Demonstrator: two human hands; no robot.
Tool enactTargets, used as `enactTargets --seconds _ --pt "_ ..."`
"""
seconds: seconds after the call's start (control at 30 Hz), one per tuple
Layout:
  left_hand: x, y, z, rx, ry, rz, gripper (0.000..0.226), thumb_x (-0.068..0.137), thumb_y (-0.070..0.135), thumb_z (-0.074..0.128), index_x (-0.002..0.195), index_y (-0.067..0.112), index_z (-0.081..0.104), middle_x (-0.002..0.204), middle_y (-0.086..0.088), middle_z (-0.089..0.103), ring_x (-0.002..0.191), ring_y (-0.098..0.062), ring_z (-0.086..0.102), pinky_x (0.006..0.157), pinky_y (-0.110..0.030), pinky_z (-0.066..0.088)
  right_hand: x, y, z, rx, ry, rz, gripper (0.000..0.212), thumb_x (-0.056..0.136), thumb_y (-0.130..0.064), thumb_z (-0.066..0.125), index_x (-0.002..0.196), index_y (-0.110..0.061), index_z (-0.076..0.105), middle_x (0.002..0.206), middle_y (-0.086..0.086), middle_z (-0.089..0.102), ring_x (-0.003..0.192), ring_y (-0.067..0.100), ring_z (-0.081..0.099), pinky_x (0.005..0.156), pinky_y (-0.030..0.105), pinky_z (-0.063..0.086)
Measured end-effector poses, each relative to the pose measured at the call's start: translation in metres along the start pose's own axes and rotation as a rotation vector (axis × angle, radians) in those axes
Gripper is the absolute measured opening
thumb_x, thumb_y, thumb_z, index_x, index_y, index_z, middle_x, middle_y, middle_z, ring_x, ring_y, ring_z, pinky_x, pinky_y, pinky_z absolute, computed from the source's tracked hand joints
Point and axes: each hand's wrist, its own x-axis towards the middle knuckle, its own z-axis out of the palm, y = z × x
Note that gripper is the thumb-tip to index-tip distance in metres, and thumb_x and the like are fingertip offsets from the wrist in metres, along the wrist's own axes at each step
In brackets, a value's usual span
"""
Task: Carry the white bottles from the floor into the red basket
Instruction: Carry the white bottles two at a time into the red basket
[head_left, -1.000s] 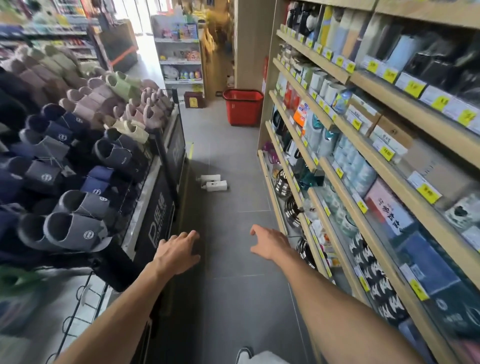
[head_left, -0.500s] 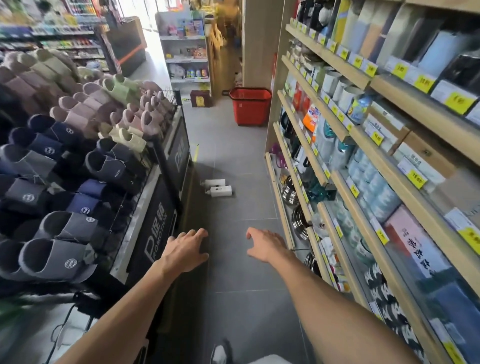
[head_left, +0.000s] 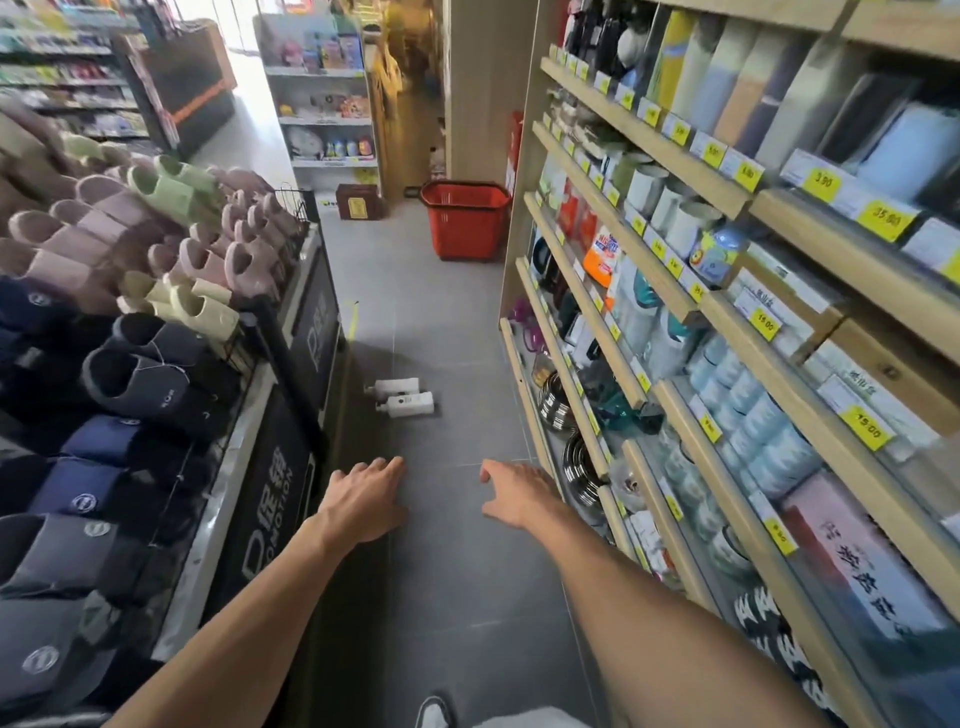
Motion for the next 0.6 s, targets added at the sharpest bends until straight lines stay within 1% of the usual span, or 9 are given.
enactTargets --seconds 0.3,0.4,0.6 --pt "0.069 -0.023 -0.015 -0.022 -0.035 0.012 0.065 0.089 0.051 0.06 0.145 0.03 0.036 0.139 0.002 0.051 0.128 -0.024 0.05 0.102 -0.047 0.041 0.078 -0.003 -0.025 0.004 0.032 0.003 0.036 0.088 -0.027 0.07 0.122 -0.026 0.057 0.132 0.002 0.057 0.122 0.027 0.053 0.102 0.038 0.039" --pt "0.098 -0.028 -0.021 -0.026 -0.035 -0.015 0.066 0.09 0.05 0.061 0.147 0.032 0.034 0.142 0.003 0.05 0.128 -0.023 0.05 0.103 -0.047 0.04 0.111 0.002 -0.033 0.0 0.022 -0.01 0.035 0.088 -0.027 0.069 0.121 -0.026 0.058 0.132 0.002 0.057 0.121 0.027 0.054 0.101 0.038 0.039" --pt "0.165 -0.037 -0.043 -0.031 -0.021 -0.084 0.061 0.091 0.052 0.059 0.144 0.031 0.037 0.139 0.004 0.051 0.127 -0.023 0.05 0.101 -0.046 0.041 0.192 0.018 -0.057 -0.014 0.013 -0.062 0.035 0.089 -0.028 0.069 0.122 -0.026 0.057 0.133 0.001 0.057 0.123 0.028 0.051 0.099 0.038 0.038"
